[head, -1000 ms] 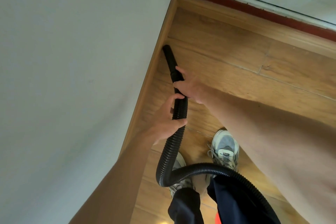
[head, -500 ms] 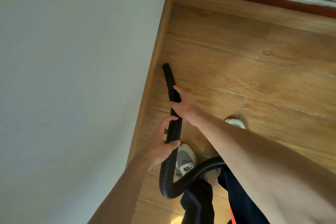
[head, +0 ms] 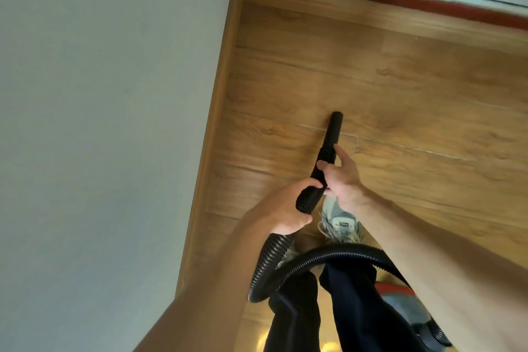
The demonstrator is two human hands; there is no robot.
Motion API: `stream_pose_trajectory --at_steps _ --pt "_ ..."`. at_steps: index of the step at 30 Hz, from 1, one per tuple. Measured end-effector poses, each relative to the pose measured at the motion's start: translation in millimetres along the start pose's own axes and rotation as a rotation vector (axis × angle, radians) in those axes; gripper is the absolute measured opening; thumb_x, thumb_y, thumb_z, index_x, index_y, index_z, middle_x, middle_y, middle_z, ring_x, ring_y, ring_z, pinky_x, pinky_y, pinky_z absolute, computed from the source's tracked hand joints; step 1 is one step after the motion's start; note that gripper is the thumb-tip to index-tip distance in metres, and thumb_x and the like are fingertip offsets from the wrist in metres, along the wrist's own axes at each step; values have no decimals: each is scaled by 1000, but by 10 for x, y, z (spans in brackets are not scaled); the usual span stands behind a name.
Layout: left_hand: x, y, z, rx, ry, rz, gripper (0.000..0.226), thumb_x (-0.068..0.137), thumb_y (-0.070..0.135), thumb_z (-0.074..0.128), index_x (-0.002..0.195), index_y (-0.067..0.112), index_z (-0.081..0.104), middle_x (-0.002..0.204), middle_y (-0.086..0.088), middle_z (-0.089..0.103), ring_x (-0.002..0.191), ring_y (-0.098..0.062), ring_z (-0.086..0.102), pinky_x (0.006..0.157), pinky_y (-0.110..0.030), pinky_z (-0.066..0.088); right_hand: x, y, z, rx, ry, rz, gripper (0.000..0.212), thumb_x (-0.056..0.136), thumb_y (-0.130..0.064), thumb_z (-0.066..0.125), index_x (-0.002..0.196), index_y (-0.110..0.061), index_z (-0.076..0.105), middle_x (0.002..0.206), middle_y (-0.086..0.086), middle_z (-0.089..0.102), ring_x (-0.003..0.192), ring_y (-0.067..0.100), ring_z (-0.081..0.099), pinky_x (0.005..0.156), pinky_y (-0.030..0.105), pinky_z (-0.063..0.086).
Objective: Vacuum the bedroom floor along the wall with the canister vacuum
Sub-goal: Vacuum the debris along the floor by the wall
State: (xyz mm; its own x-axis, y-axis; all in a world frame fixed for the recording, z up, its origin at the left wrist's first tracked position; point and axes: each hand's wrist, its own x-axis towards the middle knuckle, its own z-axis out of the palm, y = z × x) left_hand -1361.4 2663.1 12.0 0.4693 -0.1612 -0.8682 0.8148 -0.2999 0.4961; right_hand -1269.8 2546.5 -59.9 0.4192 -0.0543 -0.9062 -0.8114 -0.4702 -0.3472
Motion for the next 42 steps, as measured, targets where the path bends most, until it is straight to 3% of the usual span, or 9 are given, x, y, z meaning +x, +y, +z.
stream_pose_trajectory --at_steps 6,10,15,20,24,27,34,38,42 --pt "-398 -451 -64 -200 126 -68 62 93 9 64 137 44 39 98 10 54 84 -11 62 77 -32 59 -198 30 631 -227 -186 -99 67 97 -11 57 154 -32 29 130 10 59 98 25 65 80 39 60" --pt "-643 -748 -39 -368 156 -149 64 92 7 67 133 45 38 108 0 58 94 -17 65 67 -28 59 -339 98 1045 -416 -350 -142 68 95 -11 55 154 -33 28 137 10 54 102 26 64 82 44 60" --pt "-776 -897 59 -423 198 -198 64 91 10 69 125 55 39 116 0 59 101 -21 65 79 -42 60 -419 218 1146 -483 -417 -148 71 94 -10 54 154 -34 26 144 7 48 105 26 62 84 44 59" --pt "-699 -672 219 -268 163 -135 64 92 10 67 135 48 38 106 6 54 91 -14 63 66 -24 57 -407 274 725 -357 -347 -63 67 99 -12 52 155 -32 22 140 8 52 101 23 61 79 37 59" --pt "-589 -313 336 -78 118 -84 66 92 11 66 135 51 37 105 3 59 84 -21 69 72 -41 62 -429 195 215 -180 -216 53 66 100 -10 51 155 -30 21 115 10 59 95 26 64 64 37 58" --pt "-560 16 352 45 82 -32 66 91 13 66 135 53 36 111 1 62 84 -19 69 76 -43 61 -512 62 -156 -41 -162 60 64 99 -7 54 153 -28 26 112 10 59 96 29 65 54 31 52" --pt "-661 696 433 172 40 87 68 91 14 65 134 58 36 135 11 55 111 -16 60 97 -43 54 -839 -314 -914 140 -144 -133 67 96 -3 57 147 -31 26 112 14 60 86 27 68 64 39 60" --pt "-721 1086 499 260 -52 150 68 93 13 64 139 55 36 143 14 50 121 -14 54 104 -43 49 -1034 -394 -1341 210 -82 -248 77 91 -1 62 148 -38 26 114 14 59 101 34 65 82 55 58" --pt "-795 1447 682 341 -159 200 70 94 12 62 137 61 35 148 15 45 125 -15 52 103 -45 50 -1264 -329 -1779 264 -31 -285 75 90 -1 64 146 -39 31 113 11 57 104 32 62 86 54 57"
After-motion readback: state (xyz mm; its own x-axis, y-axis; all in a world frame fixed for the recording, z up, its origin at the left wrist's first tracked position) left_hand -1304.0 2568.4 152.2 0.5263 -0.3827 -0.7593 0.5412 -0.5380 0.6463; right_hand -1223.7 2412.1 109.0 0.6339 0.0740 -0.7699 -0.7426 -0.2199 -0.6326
